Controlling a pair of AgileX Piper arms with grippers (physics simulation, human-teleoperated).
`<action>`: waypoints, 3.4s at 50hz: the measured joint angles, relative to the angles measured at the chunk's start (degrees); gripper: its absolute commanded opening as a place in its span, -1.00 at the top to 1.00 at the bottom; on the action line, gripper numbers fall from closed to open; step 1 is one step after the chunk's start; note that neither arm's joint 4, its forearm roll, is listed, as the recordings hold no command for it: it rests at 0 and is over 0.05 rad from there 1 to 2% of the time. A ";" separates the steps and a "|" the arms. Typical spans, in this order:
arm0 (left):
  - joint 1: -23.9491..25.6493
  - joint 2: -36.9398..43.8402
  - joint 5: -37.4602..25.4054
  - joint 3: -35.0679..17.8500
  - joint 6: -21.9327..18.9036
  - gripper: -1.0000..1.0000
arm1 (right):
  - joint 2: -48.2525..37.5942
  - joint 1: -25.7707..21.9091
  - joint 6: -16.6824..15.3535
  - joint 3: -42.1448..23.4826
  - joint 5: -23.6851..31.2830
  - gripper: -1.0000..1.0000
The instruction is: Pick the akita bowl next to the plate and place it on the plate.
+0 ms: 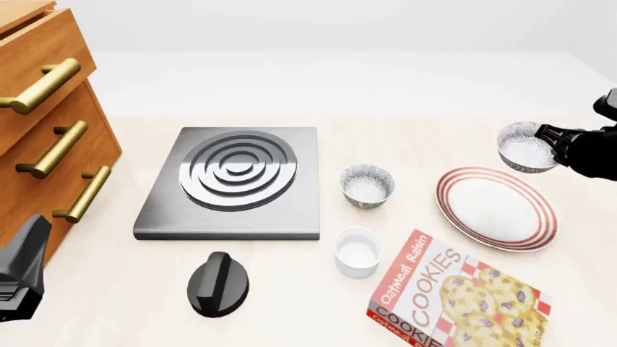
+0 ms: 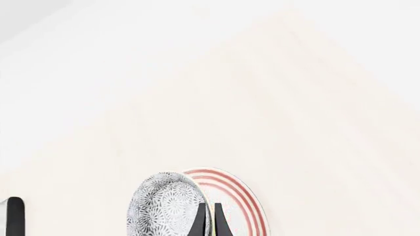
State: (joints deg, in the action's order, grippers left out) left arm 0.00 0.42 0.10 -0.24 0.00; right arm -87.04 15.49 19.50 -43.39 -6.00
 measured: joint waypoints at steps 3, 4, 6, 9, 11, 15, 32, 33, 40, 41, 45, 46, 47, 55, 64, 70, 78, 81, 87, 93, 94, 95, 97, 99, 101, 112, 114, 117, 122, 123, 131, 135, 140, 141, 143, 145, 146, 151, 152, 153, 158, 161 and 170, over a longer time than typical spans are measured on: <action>0.00 0.00 0.00 0.00 0.00 -1.00 | 0.28 -0.35 0.09 0.47 -0.08 1.00; 0.00 0.00 0.00 0.00 0.00 -1.00 | 0.36 -0.46 0.12 0.62 -0.11 1.00; 0.00 0.00 0.00 0.00 0.00 -1.00 | 0.52 -0.66 0.18 0.90 -0.16 1.00; 0.00 0.00 0.00 0.00 0.00 -1.00 | 0.74 -0.98 0.29 1.32 -0.21 1.00; 0.00 0.00 0.00 0.00 0.00 -1.00 | 0.89 -1.19 0.37 1.60 -0.26 1.00; 0.00 0.00 0.00 0.00 0.00 -1.00 | 1.11 -1.59 0.52 2.20 -0.42 1.00; 0.00 0.00 0.00 0.00 0.00 -1.00 | 0.76 -2.90 0.81 4.35 -1.73 1.00; 0.00 0.00 0.00 0.00 0.00 -1.00 | 0.69 -2.95 0.82 4.44 -1.81 1.00; 0.00 0.00 0.00 0.00 0.00 -1.00 | 0.06 -3.23 0.79 4.98 -2.50 1.00; 0.00 0.00 0.00 0.00 0.00 -1.00 | -0.06 -3.26 0.77 5.06 -2.63 1.00; 0.00 0.00 0.00 0.00 0.00 -1.00 | -0.53 -3.38 0.67 5.38 -3.14 1.00; 0.00 0.00 0.00 0.00 0.00 -1.00 | -0.65 -3.41 0.65 5.46 -3.26 1.00; 0.00 0.00 0.00 0.00 0.00 -1.00 | -0.76 -3.44 0.62 5.54 -3.39 1.00; 0.00 0.00 0.00 0.00 0.00 -1.00 | -1.84 -3.67 0.38 6.18 -4.47 1.00; 0.00 0.00 0.00 0.00 0.00 -1.00 | -2.89 -3.83 0.21 6.53 -5.17 1.00; 0.00 0.00 0.00 0.00 0.00 -1.00 | -3.43 -3.88 0.14 6.67 -5.52 1.00; 0.00 0.00 0.00 0.00 0.00 -1.00 | -4.21 -3.90 0.05 6.94 -6.15 1.00; 0.00 0.00 0.00 0.00 0.00 -1.00 | -4.56 -3.89 0.01 7.08 -6.46 1.00; 0.00 0.00 0.00 0.00 0.00 -1.00 | -5.43 -3.87 -0.05 7.38 -7.23 1.00; 0.00 0.00 0.00 0.00 0.00 -1.00 | -6.34 -3.85 -0.12 7.63 -7.95 1.00; 0.00 0.00 0.00 0.00 0.00 -1.00 | -6.48 -3.85 -0.13 7.67 -8.06 1.00; 0.00 0.00 0.00 0.00 0.00 -1.00 | -6.62 -3.85 -0.14 7.71 -8.18 1.00; 0.00 0.00 0.00 0.00 0.00 -1.00 | -6.92 -3.84 -0.18 7.78 -8.42 1.00; 0.00 0.00 0.00 0.00 0.00 -1.00 | -7.24 -3.80 -0.23 7.85 -8.67 1.00; 0.00 0.00 0.00 0.00 0.00 -1.00 | -7.52 -3.77 -0.28 7.90 -8.87 1.00; 0.00 0.00 0.00 0.00 0.00 -1.00 | -8.49 -3.67 -0.47 8.07 -9.56 1.00; 0.00 0.00 0.00 0.00 0.00 -1.00 | -8.62 -3.65 -0.51 8.09 -9.65 1.00; 0.00 0.00 0.00 0.00 0.00 -1.00 | -8.84 -3.61 -0.56 8.11 -9.80 1.00; 0.00 0.00 0.00 0.00 0.00 -1.00 | -9.16 -3.56 -0.68 8.12 -9.99 1.00; 0.00 0.00 0.00 0.00 0.00 -1.00 | -9.21 -3.55 -0.70 8.12 -10.01 1.00; 0.00 0.00 0.00 0.00 0.00 -1.00 | -9.53 -3.45 -0.87 8.08 -10.15 1.00; 0.00 0.00 0.00 0.00 0.00 -1.00 | -9.72 -3.37 -0.98 8.05 -10.23 1.00; 0.00 0.00 0.00 0.00 0.00 -1.00 | -9.94 -3.26 -1.12 8.05 -10.33 1.00; 0.00 0.00 0.00 0.00 0.00 -1.00 | -9.98 -3.24 -1.15 8.06 -10.35 1.00; 0.00 0.00 0.00 0.00 0.00 -1.00 | -10.07 -3.19 -1.21 8.07 -10.39 1.00; 0.00 0.00 0.00 0.00 0.00 -1.00 | -10.19 -3.13 -1.28 8.07 -10.45 1.00; 0.00 0.00 0.00 0.00 0.00 -1.00 | -10.25 -3.09 -1.31 8.07 -10.48 1.00; 0.00 0.00 0.00 0.00 0.00 -1.00 | -10.43 -3.00 -1.43 8.08 -10.63 1.00; 0.00 0.00 0.00 0.00 0.00 -1.00 | -10.47 -2.99 -1.46 8.08 -10.66 1.00; 0.00 0.00 0.00 0.00 0.00 -1.00 | -10.52 -2.96 -1.50 8.08 -10.70 1.00; 0.00 0.00 0.00 0.00 0.00 -1.00 | -10.73 -2.84 -1.63 8.06 -10.84 -1.00; 0.00 0.00 0.00 0.00 0.00 -1.00 | -10.83 -2.77 -1.67 8.00 -10.88 -1.00; 0.00 0.00 0.00 0.00 0.00 -1.00 | -11.01 -2.61 -1.74 7.86 -10.91 -1.00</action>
State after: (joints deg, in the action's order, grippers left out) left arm 0.00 0.42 0.10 -0.24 0.00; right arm -98.05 12.88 17.76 -35.52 -16.91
